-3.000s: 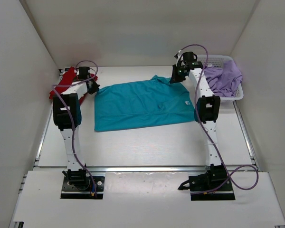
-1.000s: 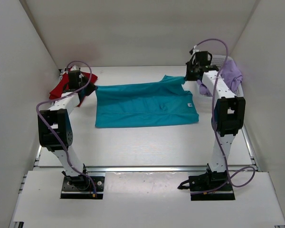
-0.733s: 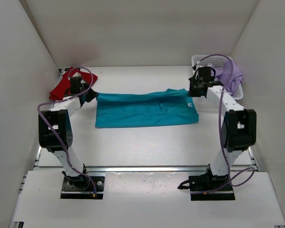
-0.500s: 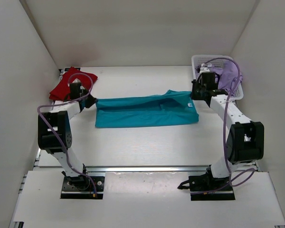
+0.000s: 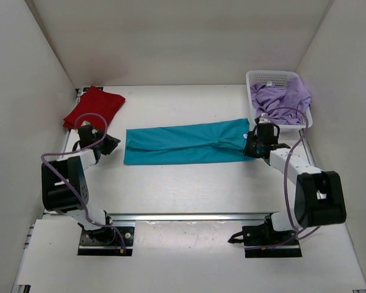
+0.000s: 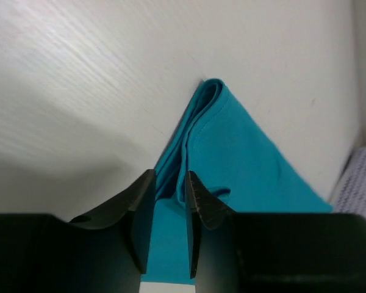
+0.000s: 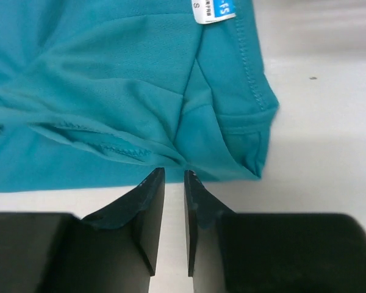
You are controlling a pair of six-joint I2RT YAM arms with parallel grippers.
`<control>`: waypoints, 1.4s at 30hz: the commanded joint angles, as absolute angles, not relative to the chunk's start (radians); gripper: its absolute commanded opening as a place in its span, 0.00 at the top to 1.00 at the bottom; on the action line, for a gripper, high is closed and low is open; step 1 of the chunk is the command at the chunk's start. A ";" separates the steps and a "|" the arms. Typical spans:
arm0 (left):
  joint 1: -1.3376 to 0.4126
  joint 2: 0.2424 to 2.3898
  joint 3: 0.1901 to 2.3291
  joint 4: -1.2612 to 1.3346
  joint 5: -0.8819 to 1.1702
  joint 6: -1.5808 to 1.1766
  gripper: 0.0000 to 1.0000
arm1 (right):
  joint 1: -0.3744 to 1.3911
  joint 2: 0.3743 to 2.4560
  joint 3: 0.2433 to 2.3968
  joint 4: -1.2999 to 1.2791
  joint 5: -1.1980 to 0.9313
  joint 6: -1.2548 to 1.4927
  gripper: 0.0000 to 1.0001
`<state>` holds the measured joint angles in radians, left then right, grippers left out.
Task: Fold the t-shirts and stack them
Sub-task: Fold the other side of the tshirt into a rectangle, then rotate the tshirt 90 degrees
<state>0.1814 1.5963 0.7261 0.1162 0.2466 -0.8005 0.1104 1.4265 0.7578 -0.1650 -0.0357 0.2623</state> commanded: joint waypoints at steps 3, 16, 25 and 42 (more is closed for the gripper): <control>0.229 1.334 0.583 0.268 0.203 -0.949 0.67 | 0.092 1.290 0.738 -0.060 -0.040 0.315 0.77; -0.153 1.586 0.791 0.270 0.179 -0.853 0.71 | 0.284 1.606 1.021 -0.107 -0.095 0.226 0.94; -0.002 1.686 0.674 0.305 0.314 -0.934 0.81 | 0.276 1.605 0.838 -0.054 -0.051 0.308 1.00; -0.093 1.219 0.532 0.236 0.077 -0.838 0.76 | 0.216 1.371 0.754 0.002 -0.170 0.377 0.99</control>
